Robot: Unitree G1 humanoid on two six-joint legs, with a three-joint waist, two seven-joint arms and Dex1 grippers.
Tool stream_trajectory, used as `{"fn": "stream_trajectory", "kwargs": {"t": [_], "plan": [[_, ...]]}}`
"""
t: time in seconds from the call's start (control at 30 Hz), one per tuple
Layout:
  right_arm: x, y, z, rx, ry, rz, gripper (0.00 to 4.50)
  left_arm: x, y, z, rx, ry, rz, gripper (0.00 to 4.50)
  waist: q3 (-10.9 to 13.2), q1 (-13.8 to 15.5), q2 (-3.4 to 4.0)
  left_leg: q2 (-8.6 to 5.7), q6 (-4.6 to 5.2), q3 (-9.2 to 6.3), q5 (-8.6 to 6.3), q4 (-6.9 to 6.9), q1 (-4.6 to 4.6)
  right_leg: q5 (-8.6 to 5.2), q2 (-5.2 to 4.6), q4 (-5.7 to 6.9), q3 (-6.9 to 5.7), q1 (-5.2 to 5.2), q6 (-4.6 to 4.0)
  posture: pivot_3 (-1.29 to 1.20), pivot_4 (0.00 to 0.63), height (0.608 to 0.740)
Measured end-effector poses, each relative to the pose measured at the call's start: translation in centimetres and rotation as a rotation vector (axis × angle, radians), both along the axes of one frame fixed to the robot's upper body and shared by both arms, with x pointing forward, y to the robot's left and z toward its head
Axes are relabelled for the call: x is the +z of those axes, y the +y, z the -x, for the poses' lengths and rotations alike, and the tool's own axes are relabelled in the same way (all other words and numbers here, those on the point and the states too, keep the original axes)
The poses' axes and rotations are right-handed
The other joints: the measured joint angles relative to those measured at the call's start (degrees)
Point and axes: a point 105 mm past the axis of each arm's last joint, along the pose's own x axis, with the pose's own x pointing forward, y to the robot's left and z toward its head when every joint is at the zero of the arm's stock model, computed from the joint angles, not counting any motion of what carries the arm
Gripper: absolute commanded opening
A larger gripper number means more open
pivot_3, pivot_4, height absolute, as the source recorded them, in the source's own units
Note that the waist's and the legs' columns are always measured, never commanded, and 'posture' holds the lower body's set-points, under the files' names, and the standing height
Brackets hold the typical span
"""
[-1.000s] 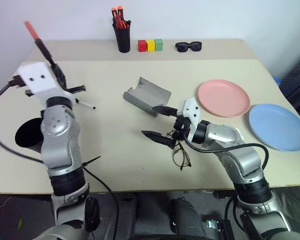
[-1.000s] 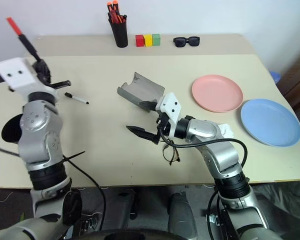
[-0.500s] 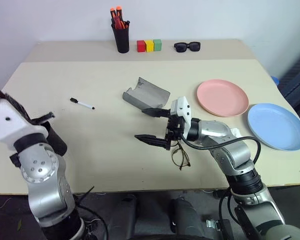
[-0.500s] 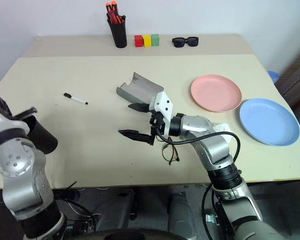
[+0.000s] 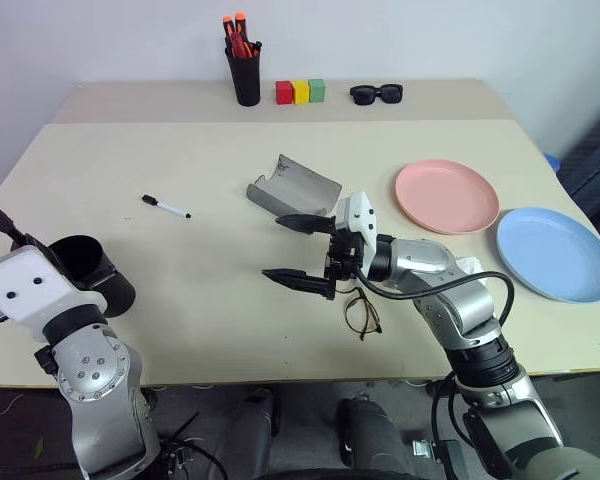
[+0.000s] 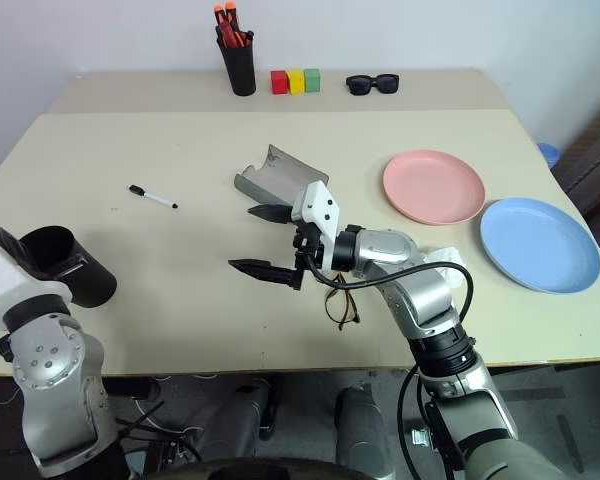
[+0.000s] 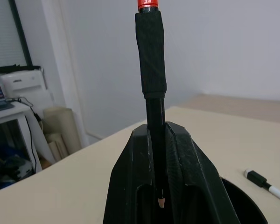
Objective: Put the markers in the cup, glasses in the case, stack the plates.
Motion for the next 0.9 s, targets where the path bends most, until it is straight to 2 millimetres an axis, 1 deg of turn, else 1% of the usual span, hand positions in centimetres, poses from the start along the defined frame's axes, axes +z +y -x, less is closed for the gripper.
{"fn": "stream_trajectory", "kwargs": {"t": [0.23,0.3,0.33,0.4,0.43,0.47,0.5,0.9], "plan": [[0.0,0.0,0.0,-0.004,0.000,-0.001,4.50,-0.6,-0.1,0.0,0.002,0.012,0.014,0.05,0.0,0.0,0.00,0.02,0.00,0.00,-0.01,0.00,0.00,0.00,0.00,-0.01,0.00,-0.01,0.00,0.00,0.150,0.740],[0.0,0.1,0.0,-0.003,0.000,-0.001,4.50,-0.8,-0.1,0.0,0.002,0.012,0.017,0.89,0.0,0.0,0.00,0.02,-0.01,-0.01,-0.01,0.00,-0.01,-0.01,-0.01,-0.01,0.00,-0.01,-0.01,0.00,0.150,0.740],[0.0,0.1,0.0,-0.002,0.000,-0.001,4.50,-0.8,-0.1,0.0,0.002,0.012,0.018,1.19,0.0,0.0,0.00,0.02,-0.02,-0.01,-0.02,0.00,-0.01,-0.01,-0.01,-0.02,0.00,-0.01,-0.01,0.00,0.150,0.740],[0.0,0.1,0.0,0.000,0.000,-0.001,4.50,-0.8,-0.1,0.0,0.003,0.012,0.016,2.27,0.0,0.0,0.00,0.04,-0.05,-0.01,-0.04,-0.01,-0.01,-0.01,-0.01,-0.02,0.00,-0.01,-0.01,0.00,0.150,0.740],[0.0,0.1,0.0,0.000,0.000,-0.002,4.50,-0.8,-0.1,0.0,0.005,0.014,0.014,2.71,0.0,0.0,0.00,0.04,-0.05,-0.01,-0.04,-0.01,-0.01,-0.01,-0.01,-0.02,0.00,-0.01,-0.01,0.00,0.150,0.740],[0.0,0.1,0.0,0.000,0.000,-0.002,4.50,-0.8,-0.1,0.0,0.006,0.016,0.013,3.30,0.0,0.0,0.00,0.04,-0.05,0.00,-0.04,-0.01,-0.01,-0.01,-0.01,-0.02,0.00,-0.01,-0.01,0.00,0.150,0.740],[0.0,0.1,0.0,0.000,0.000,-0.002,4.50,-0.9,-0.1,0.0,0.007,0.017,0.013,3.76,0.0,0.0,0.00,0.04,-0.05,-0.01,-0.04,-0.01,-0.01,-0.01,-0.01,-0.02,0.00,-0.01,-0.01,0.00,0.150,0.740],[-0.1,0.2,0.0,-0.002,-0.001,0.001,4.50,-1.1,-0.1,-0.2,0.005,0.024,0.016,3.76,0.0,0.0,0.00,0.05,-0.06,-0.02,-0.05,-0.02,-0.01,-0.01,-0.01,-0.03,0.00,-0.02,-0.02,0.00,0.150,0.740]]}}
